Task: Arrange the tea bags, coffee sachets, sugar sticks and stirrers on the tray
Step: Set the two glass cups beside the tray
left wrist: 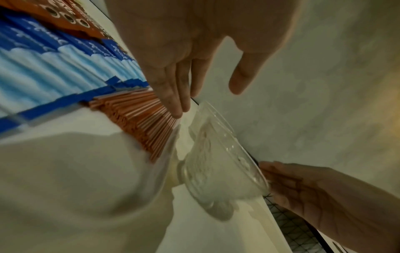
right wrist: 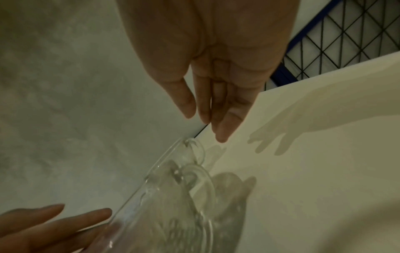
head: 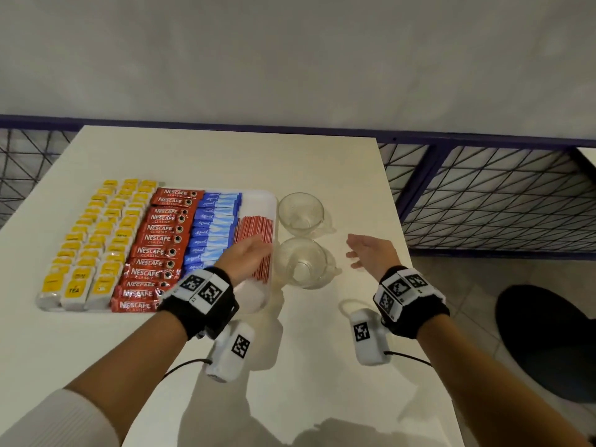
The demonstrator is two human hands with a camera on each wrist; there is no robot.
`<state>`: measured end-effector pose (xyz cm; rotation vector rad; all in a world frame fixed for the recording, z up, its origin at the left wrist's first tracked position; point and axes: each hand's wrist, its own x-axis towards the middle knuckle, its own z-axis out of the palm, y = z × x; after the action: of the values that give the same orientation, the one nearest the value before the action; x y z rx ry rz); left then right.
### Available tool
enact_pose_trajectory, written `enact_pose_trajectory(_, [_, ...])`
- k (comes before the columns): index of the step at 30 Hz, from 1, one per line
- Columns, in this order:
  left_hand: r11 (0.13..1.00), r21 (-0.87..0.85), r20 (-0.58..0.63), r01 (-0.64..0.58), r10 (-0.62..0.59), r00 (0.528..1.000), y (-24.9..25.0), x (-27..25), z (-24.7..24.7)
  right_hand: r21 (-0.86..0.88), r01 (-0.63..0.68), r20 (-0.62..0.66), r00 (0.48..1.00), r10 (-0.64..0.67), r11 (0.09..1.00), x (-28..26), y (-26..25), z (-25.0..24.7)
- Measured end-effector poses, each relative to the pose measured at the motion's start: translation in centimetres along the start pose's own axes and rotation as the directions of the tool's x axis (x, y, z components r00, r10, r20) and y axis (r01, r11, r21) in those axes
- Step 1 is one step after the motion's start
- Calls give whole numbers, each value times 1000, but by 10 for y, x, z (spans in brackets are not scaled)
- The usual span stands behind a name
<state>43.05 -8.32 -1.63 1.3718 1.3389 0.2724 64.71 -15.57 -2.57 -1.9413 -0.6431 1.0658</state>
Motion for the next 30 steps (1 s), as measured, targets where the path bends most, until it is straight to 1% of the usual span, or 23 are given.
enact_pose_trajectory(2, [998, -61, 4, -15, 15, 1000, 15, 11, -5, 119, -52, 38, 998, 48, 992, 9, -11, 3])
enact_pose_trajectory(4, [983, -183, 17, -8, 11, 1000, 30, 23, -5, 180, -110, 112, 990, 91, 977, 12, -20, 10])
enact_pose_trajectory(7, [952, -306, 55, 13, 4, 998, 45, 38, -2, 127, -135, 172, 979, 112, 983, 20, -26, 22])
enact_pose_trajectory(10, [934, -356, 94, 39, -5, 996, 53, 47, 1, 71, -114, 198, 975, 98, 991, 28, -29, 29])
enact_pose_trajectory(13, [931, -359, 129, 66, -21, 991, 55, 54, 2, 60, -102, 207, 974, 88, 993, 35, -31, 31])
enact_pose_trajectory(17, [921, -385, 117, 64, -20, 993, 56, 60, 5, -25, -50, 202, 978, 54, 998, 45, -33, 31])
enact_pose_trajectory(21, [921, -384, 113, 63, -21, 993, 54, 60, 7, -36, -43, 193, 980, 49, 998, 49, -38, 30])
enact_pose_trajectory(24, [924, -378, 80, 57, -29, 996, 52, 56, 6, -40, -31, 186, 982, 38, 999, 44, -37, 28])
enact_pose_trajectory(27, [953, -296, 58, 64, -49, 997, 45, 46, 1, -34, -45, 200, 978, 51, 998, 27, -27, 22])
enact_pose_trajectory(29, [968, -229, 73, 101, -86, 994, 38, 35, -2, -113, -48, 201, 977, 70, 992, 11, -17, 18])
enact_pose_trajectory(30, [969, -206, 102, 136, -117, 988, 33, 27, -2, -131, -60, 201, 976, 85, 990, 3, -11, 16])
